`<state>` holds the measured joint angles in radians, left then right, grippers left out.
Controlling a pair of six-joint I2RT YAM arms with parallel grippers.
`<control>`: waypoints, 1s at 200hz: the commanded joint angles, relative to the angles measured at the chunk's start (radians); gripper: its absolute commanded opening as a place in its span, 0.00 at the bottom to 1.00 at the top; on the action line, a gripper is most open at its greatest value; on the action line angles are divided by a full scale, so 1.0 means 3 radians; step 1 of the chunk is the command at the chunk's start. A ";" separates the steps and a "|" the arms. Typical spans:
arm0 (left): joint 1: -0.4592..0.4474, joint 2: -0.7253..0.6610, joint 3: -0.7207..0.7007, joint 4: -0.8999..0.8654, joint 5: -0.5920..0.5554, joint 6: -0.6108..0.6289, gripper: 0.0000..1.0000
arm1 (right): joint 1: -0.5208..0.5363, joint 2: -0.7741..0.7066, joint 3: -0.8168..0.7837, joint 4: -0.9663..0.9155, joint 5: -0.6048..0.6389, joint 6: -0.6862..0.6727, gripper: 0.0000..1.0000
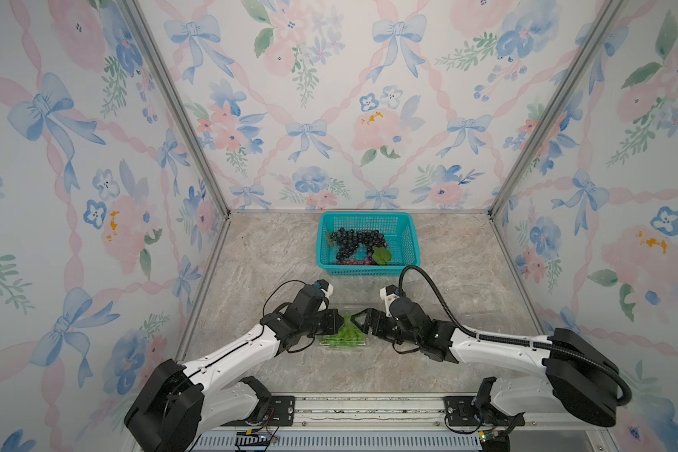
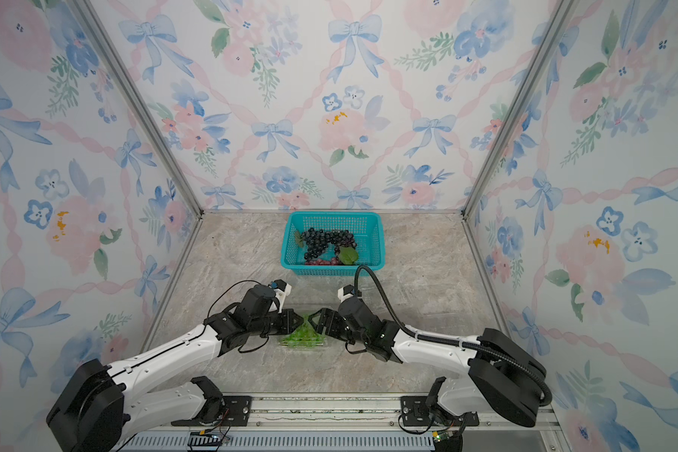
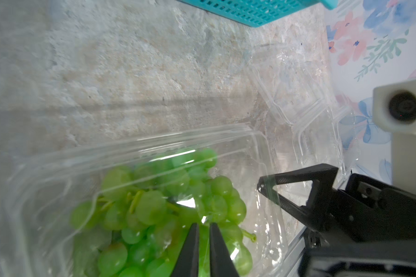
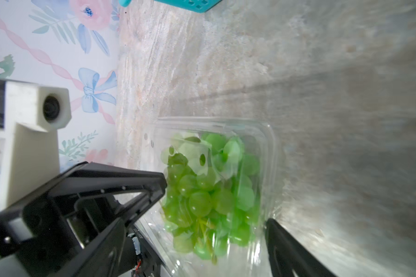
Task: Pack grapes into containers
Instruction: Adjust the packing box at the center of the board.
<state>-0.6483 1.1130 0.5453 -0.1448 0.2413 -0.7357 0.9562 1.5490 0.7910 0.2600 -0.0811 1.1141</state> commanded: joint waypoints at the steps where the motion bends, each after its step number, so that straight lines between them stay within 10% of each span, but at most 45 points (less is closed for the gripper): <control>1: 0.0065 -0.0097 -0.0094 -0.0152 -0.0032 0.0048 0.14 | -0.0114 0.0282 0.0261 0.0577 -0.0394 0.0002 0.88; 98: 0.0121 -0.0087 -0.0069 -0.0219 0.0076 0.0097 0.15 | -0.0513 0.0131 0.0110 0.0099 -0.0691 -0.0361 0.82; 200: 0.0110 -0.0076 -0.0171 -0.0273 0.0216 0.0168 0.15 | -0.0082 -0.0027 -0.0654 0.0485 -0.0642 0.0013 0.43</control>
<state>-0.6182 1.0775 0.5243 -0.1802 0.2962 -0.7094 0.9138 1.4921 0.6228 0.3042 -0.2764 1.0782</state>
